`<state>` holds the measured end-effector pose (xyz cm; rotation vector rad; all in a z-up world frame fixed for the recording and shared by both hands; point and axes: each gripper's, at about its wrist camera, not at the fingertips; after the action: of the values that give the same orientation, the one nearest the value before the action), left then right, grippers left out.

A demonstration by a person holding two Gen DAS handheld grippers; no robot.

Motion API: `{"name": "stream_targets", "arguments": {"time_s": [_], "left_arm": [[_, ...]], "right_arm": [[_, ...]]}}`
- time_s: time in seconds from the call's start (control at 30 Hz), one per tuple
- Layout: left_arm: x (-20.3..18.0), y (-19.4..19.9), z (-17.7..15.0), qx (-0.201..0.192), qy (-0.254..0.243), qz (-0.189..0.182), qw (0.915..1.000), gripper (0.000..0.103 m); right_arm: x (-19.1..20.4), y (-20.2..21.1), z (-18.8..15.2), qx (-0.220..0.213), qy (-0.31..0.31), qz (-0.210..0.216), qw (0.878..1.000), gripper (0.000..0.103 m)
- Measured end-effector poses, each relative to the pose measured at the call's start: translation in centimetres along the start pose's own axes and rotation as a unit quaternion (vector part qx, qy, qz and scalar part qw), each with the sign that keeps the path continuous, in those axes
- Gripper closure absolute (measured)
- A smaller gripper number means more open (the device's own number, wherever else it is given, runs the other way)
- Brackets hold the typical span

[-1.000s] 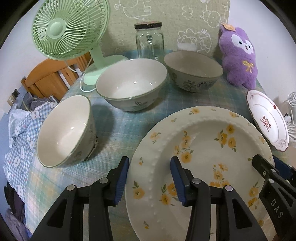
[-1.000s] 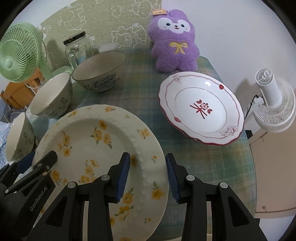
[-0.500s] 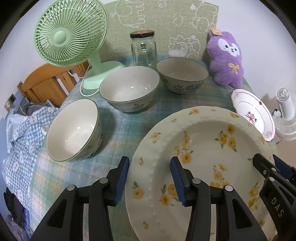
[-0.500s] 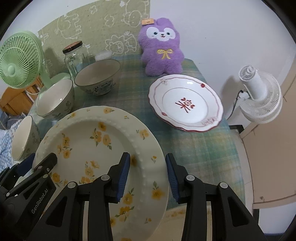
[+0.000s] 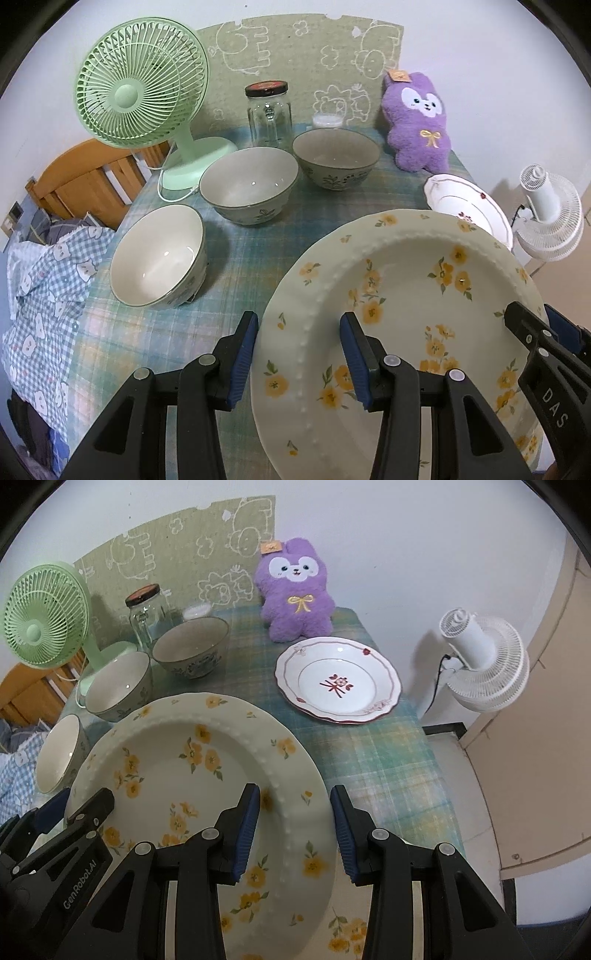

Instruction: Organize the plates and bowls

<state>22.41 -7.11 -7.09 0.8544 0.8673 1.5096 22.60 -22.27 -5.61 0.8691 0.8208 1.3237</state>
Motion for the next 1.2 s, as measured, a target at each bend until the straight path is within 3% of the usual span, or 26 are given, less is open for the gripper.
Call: {"name": "stream_targets", "arguments": {"time_s": [0.73, 1.2], "left_arm": [[-0.2, 2.1, -4.2, 0.001, -0.050, -0.030, 0.9983, 0.057], [-4.5, 2.7, -6.4, 0.008, -0.039, -0.022, 0.9990, 0.057]], "right_arm": [[-1.0, 3.3, -5.6, -0.005, -0.043, -0.027, 0.999, 0.060], [-5.9, 2.9, -7.0, 0.008, -0.023, -0.014, 1.000, 0.060]]}}
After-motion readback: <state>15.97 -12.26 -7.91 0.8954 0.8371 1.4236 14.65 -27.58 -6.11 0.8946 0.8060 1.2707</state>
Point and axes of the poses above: each gripper's, at about its wrist camera, not at the fingertips, and y roughly against the way its jaws point, x to its left, z to its top, and after that the axes turned 4 degrees about x, right-handed
